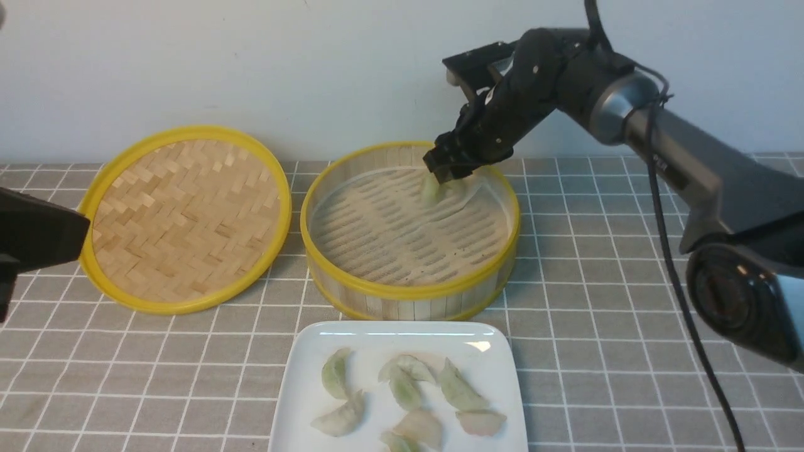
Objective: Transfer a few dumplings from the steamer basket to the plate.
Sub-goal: Use the right arm to grab a dumpling from inside the steamer, then use the right arm to put the dumpling into the plate, then use the right arm to grab a dumpling from inside the steamer
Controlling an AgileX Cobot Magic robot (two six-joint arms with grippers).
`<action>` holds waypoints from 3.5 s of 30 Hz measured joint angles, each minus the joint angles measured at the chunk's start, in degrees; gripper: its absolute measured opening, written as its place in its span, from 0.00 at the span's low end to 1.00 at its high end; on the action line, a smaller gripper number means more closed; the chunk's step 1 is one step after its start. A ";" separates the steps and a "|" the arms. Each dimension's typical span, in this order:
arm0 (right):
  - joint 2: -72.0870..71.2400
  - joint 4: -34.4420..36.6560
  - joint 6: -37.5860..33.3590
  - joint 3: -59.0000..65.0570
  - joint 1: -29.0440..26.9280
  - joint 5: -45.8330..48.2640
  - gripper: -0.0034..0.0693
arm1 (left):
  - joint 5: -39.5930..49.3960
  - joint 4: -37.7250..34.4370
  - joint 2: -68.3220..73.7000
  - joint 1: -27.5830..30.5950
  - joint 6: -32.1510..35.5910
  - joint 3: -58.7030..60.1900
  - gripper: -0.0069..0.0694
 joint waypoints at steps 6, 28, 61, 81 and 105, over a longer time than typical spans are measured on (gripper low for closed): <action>2.33 -1.24 -0.08 -0.58 0.00 -2.74 0.54 | -0.48 1.76 0.11 0.00 -0.35 0.57 0.08; 4.08 -4.06 -0.02 -1.31 0.41 -1.75 0.24 | -3.08 2.66 0.21 0.00 -0.35 0.57 0.08; -37.52 4.93 5.25 39.16 12.58 12.16 0.23 | -2.98 3.40 0.21 0.05 -0.35 0.57 0.08; -33.88 5.68 11.15 47.09 23.09 6.66 0.68 | -3.16 2.94 0.21 0.05 2.15 0.57 0.08; -1.41 -12.43 20.39 0.67 7.84 -1.02 0.86 | -3.02 3.01 0.21 0.05 2.20 0.57 0.08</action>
